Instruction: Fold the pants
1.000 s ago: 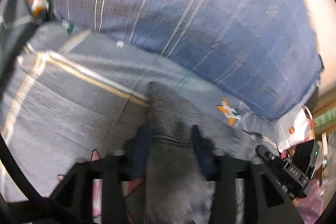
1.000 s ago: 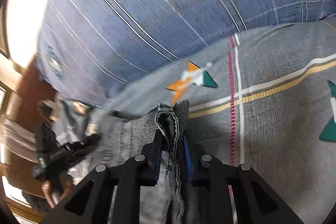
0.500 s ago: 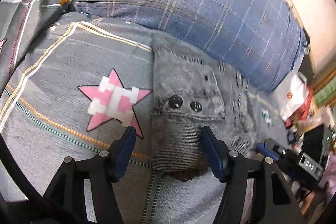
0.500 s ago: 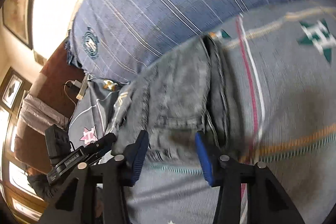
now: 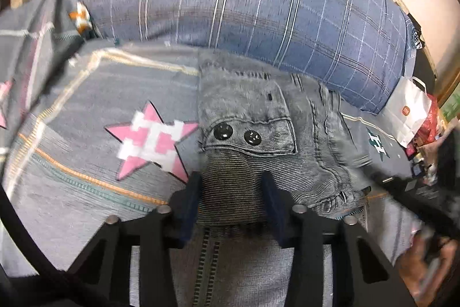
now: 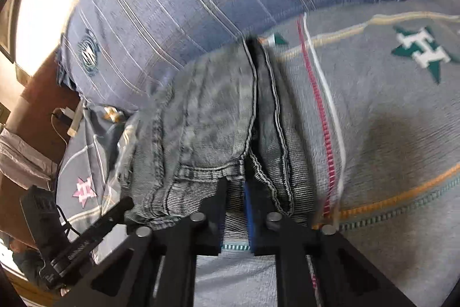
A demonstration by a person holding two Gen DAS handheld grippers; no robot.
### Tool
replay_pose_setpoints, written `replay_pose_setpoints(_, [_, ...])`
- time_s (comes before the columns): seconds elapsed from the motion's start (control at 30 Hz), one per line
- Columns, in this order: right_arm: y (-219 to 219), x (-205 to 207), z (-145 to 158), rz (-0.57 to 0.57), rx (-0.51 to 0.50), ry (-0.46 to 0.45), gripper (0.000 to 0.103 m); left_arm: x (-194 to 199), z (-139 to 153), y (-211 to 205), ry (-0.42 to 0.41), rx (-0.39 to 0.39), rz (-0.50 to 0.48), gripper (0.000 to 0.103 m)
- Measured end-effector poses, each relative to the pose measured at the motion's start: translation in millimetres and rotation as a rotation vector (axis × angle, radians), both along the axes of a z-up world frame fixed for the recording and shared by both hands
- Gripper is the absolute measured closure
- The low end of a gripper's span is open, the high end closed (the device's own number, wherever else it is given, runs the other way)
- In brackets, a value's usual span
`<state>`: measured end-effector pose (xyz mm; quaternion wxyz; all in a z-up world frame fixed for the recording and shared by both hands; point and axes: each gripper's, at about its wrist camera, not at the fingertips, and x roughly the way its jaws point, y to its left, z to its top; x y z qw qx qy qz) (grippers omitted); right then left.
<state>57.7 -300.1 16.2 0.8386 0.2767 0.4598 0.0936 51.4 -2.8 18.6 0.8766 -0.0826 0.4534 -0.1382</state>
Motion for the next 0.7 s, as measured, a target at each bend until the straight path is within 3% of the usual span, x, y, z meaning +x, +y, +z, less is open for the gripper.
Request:
replay_pose_setpoints(0.07, [-3.6,-11.3,25.3,-0.003,-0.028,-0.086,0.097,-2.3,-0.4,-2.7,0.001,0.011,-0.021,0.066])
replay_pose_setpoints(0.13, [-0.5,-16.5,40.9,0.014,-0.072,-0.108,0.097,-3.8,-2.0,-4.8,-0.003,0.031,-0.024,0.066])
replay_pose_setpoints(0.23, [13.7,-7.9,13.6,0.029,-0.211,-0.003,0.097,-4.7,-7.4,-13.9,-0.031,0.095,-0.040,0.066])
replay_pose_setpoints(0.27, [13.7,-1.1,-6.3,0.027,-0.187,0.062,0.098,-4.3,-9.6,-16.9,-0.048,0.123,-0.046,0.065])
replay_pose_setpoints(0.33, [9.4,0.3,-10.1,0.018,-0.165,0.059,0.097,-4.0,-12.2,-19.2,-0.072,0.154,-0.057,0.063])
replay_pose_setpoints(0.37, [9.1,1.5,-6.9,0.024,-0.171,0.061,0.097,-3.7,-13.0,-16.7,-0.067,0.142,-0.049,0.062])
replay_pose_setpoints(0.5, [9.1,-1.3,-8.7,0.024,-0.184,0.062,0.097,3.3,-17.0,-5.3,-0.028,0.111,-0.001,0.042])
replay_pose_setpoints(0.6, [16.1,-5.9,-7.7,0.034,-0.201,0.038,0.094,6.0,-17.8,5.5,0.003,0.038,0.021,0.038])
replay_pose_setpoints(0.7, [3.7,-16.1,-3.5,0.022,-0.107,0.025,0.091,0.9,-8.2,20.8,0.023,-0.045,0.026,0.038])
